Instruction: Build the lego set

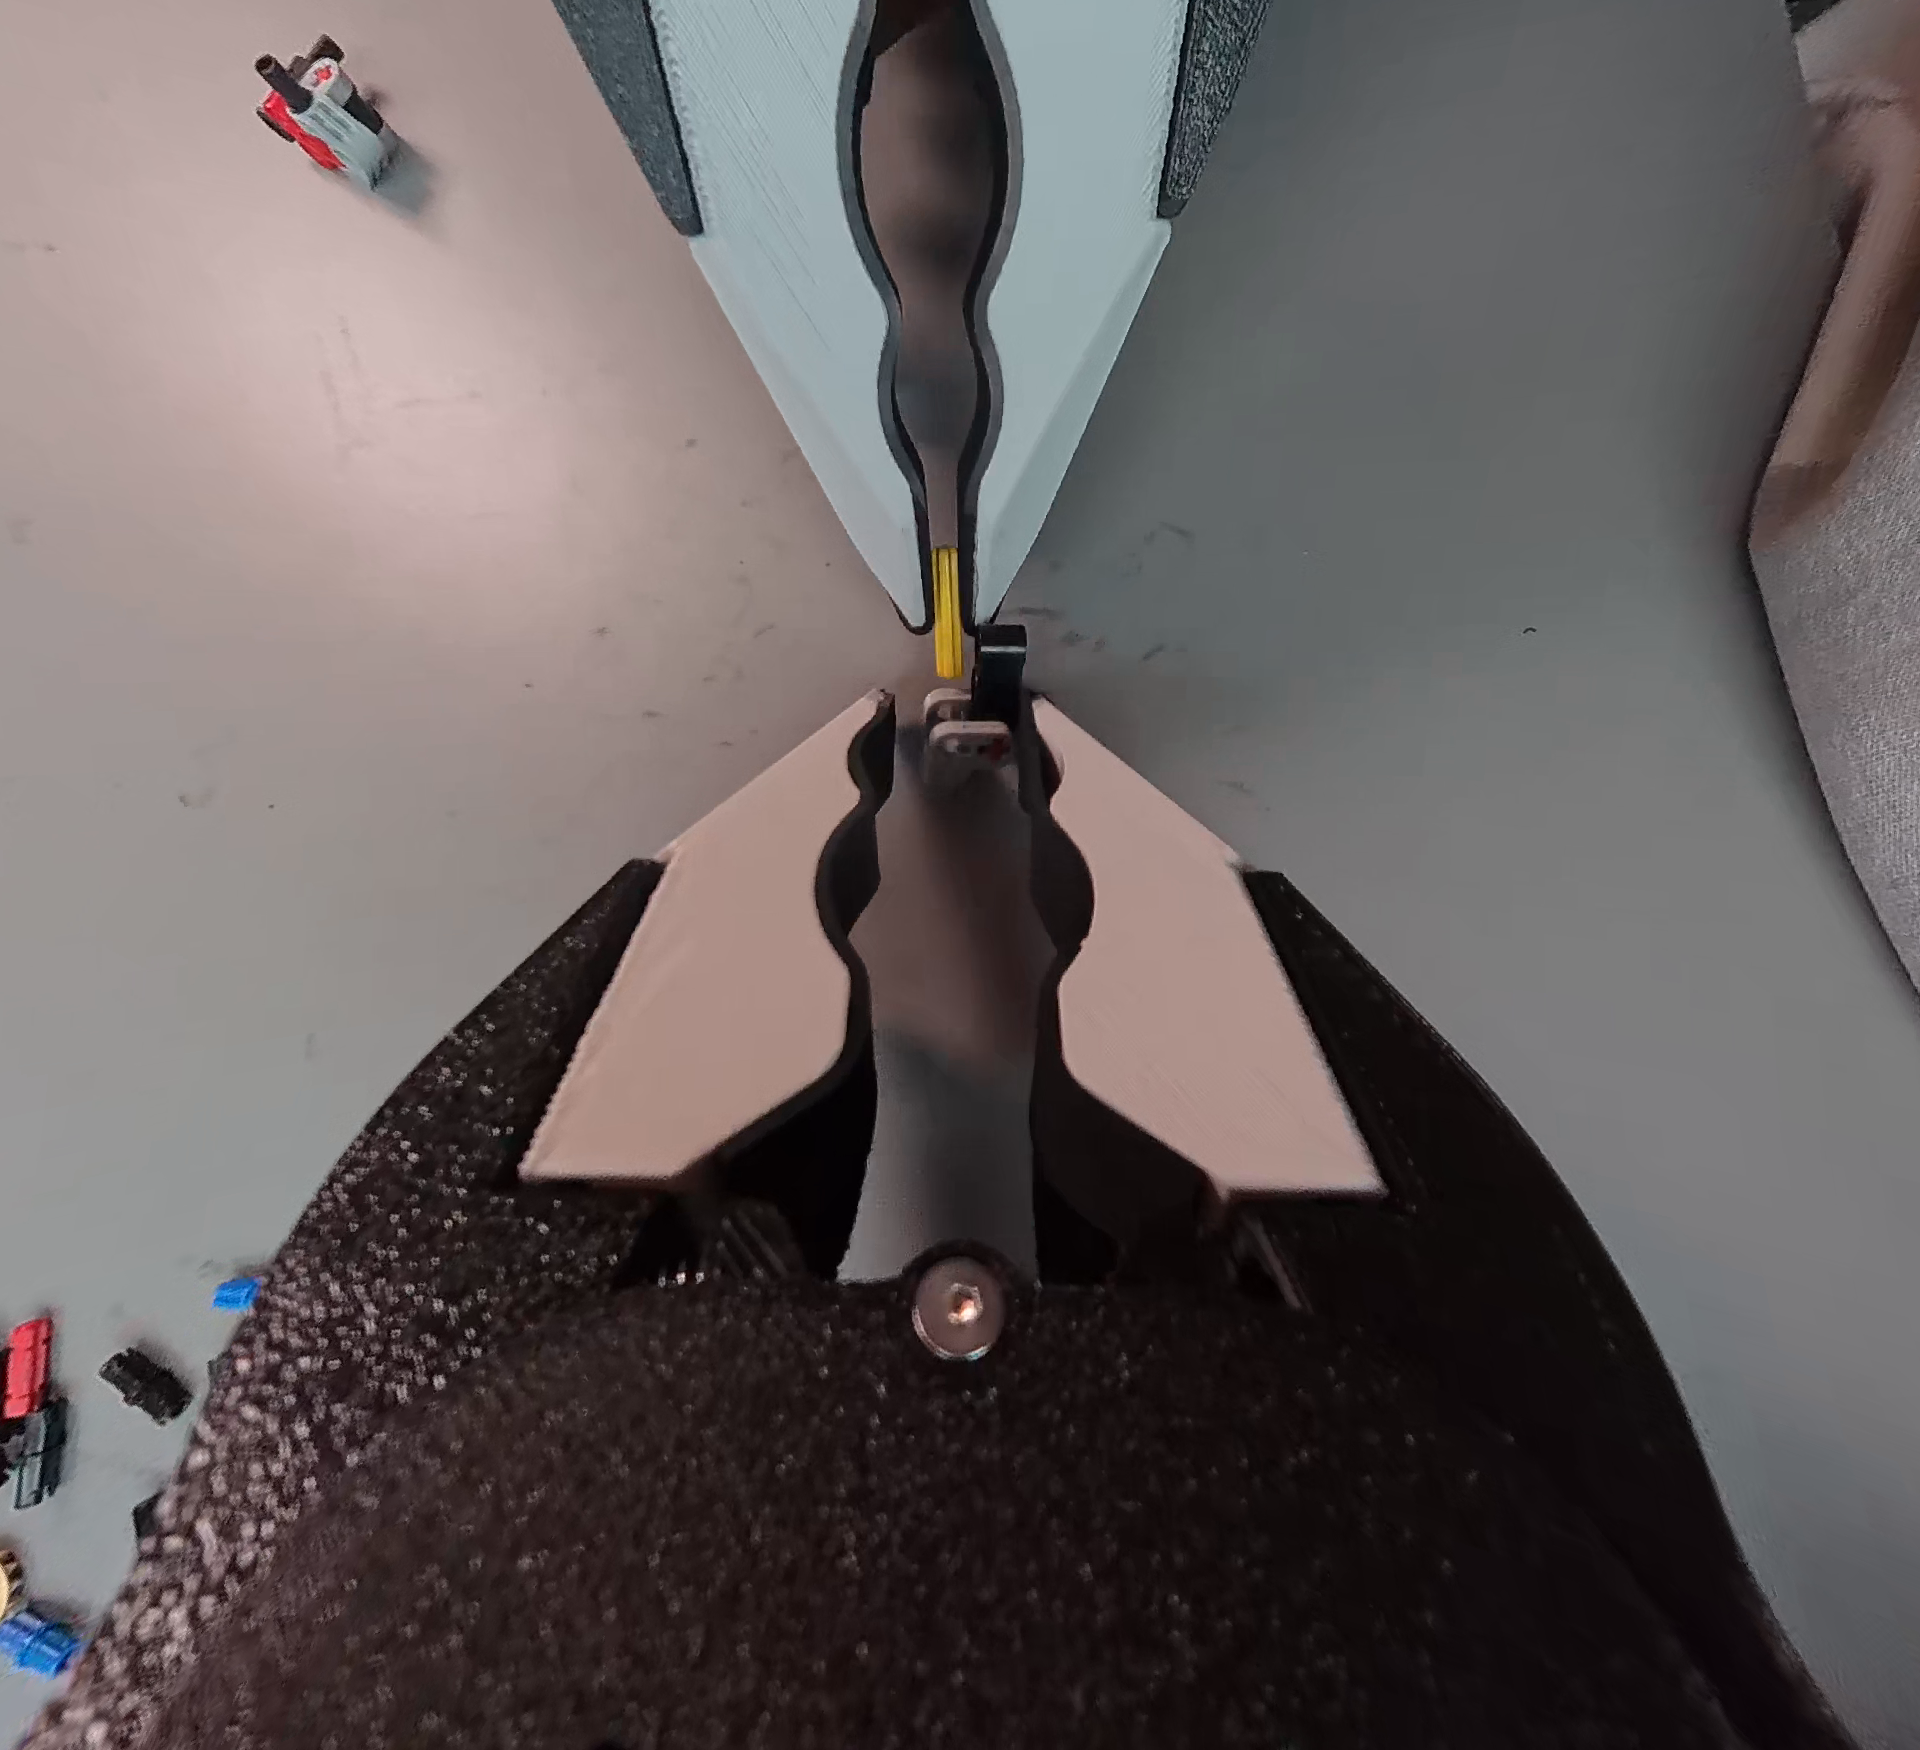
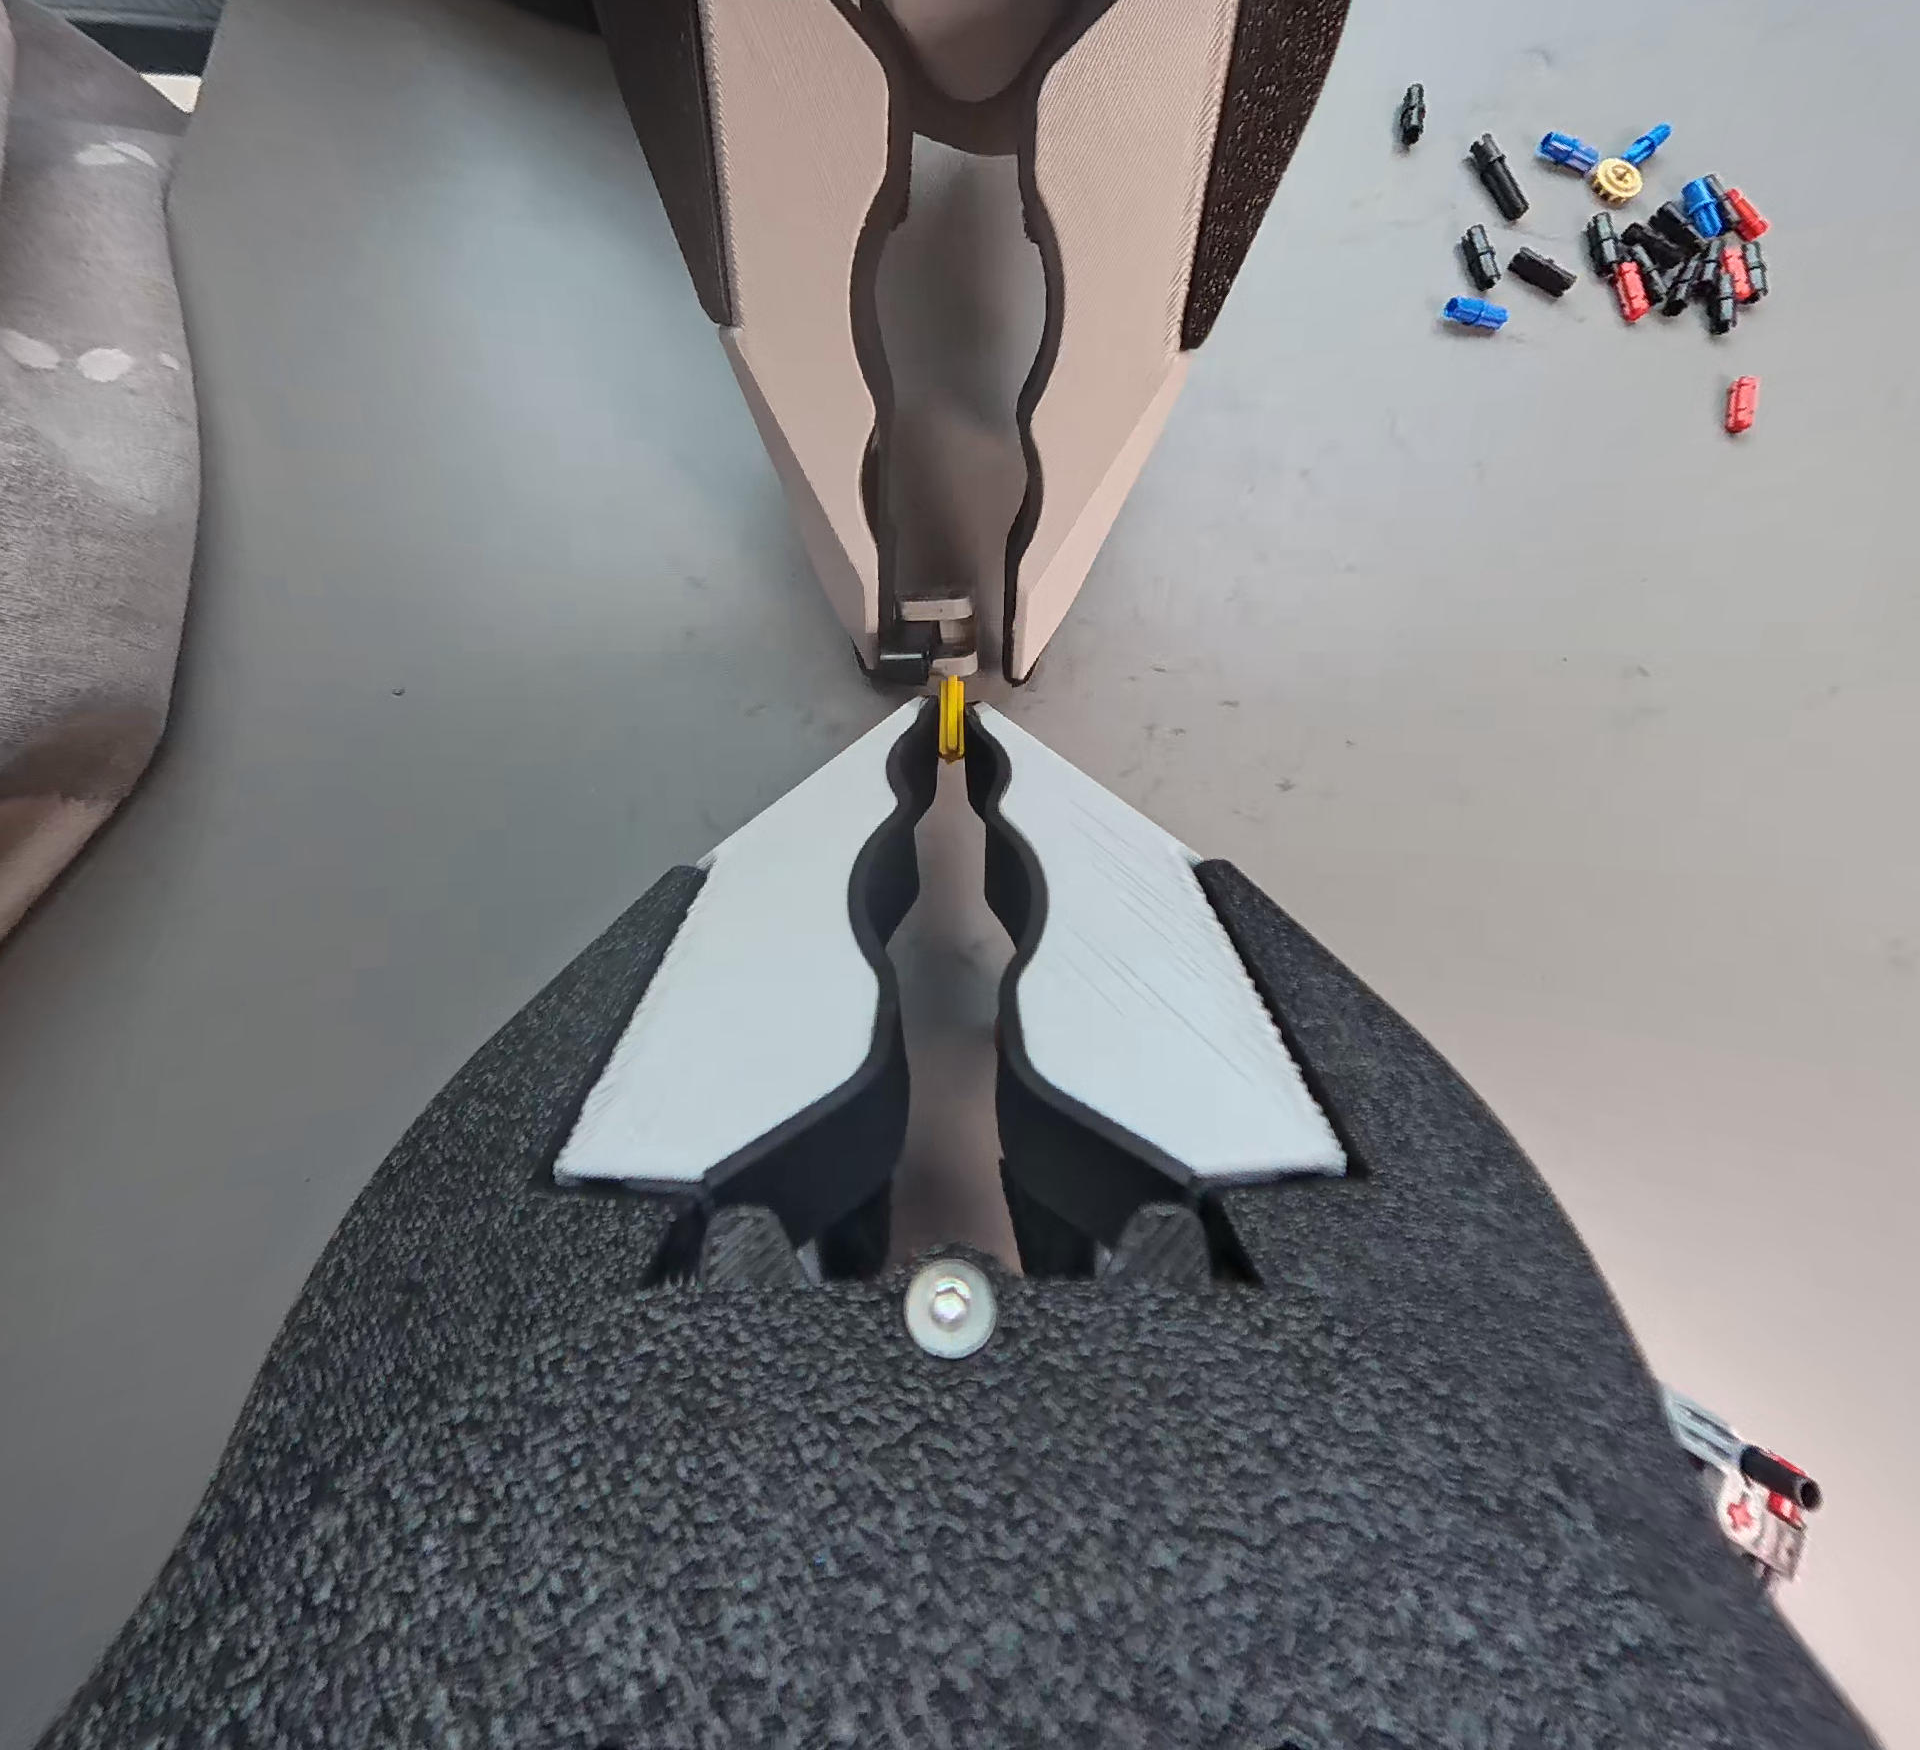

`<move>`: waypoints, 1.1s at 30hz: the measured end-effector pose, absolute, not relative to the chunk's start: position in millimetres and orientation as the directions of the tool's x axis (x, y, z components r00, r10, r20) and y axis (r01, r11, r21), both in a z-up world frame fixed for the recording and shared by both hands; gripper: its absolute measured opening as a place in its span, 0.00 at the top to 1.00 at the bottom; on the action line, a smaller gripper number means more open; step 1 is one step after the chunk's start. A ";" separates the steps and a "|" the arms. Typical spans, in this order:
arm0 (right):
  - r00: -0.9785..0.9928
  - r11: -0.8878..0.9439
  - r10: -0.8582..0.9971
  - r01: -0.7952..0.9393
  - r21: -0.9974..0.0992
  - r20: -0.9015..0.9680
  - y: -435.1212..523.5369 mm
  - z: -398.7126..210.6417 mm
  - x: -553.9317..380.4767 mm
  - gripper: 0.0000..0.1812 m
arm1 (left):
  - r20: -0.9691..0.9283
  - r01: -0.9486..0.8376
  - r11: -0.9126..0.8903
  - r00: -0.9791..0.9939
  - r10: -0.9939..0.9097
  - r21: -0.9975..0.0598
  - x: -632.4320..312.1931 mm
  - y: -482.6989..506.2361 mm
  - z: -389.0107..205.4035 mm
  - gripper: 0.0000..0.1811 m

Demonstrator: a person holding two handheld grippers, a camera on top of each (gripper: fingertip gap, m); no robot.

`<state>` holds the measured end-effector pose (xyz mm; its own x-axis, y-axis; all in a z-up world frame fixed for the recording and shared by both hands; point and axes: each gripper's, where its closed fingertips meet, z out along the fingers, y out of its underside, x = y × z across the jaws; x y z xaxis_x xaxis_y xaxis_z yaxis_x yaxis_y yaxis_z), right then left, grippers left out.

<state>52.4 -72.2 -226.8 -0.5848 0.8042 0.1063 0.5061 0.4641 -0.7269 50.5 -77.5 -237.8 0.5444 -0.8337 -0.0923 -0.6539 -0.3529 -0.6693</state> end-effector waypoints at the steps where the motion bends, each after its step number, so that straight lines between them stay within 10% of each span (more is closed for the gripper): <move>1: -0.586 0.461 0.804 0.506 -0.729 0.101 -72.8 -226.7 52.5 0.98 | -0.100 -0.659 -0.354 0.547 -0.831 -0.664 49.1 -77.4 -237.7 0.87; 10: -0.590 0.432 0.803 0.484 -0.761 0.080 -72.0 -219.6 53.9 0.98 | -0.152 -0.678 -0.324 0.543 -0.826 -0.660 45.8 -76.9 -236.6 0.91; 15: -0.543 0.168 0.839 0.207 -0.964 0.030 -61.2 -134.2 52.0 0.98 | 0.206 -0.125 -0.315 0.528 -0.824 -0.941 41.2 -82.3 -151.8 0.92; 21: -0.499 0.076 0.866 0.079 -0.994 0.027 -66.2 -92.6 51.0 0.98 | 0.306 0.177 -0.251 0.468 -0.829 -0.952 40.6 -76.0 -102.6 0.92; 33: -0.531 0.061 0.847 0.116 -0.991 -0.010 -78.4 -101.4 47.6 0.98 | 0.280 0.143 -0.241 0.465 -0.840 -0.960 46.4 -79.6 -106.4 0.92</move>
<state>47.6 -78.4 -101.4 -0.5308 0.8475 -0.0100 0.1155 0.0606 -0.9915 46.4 -79.6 -106.4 0.4654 -0.8397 0.2800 0.1426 -0.2410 -0.9600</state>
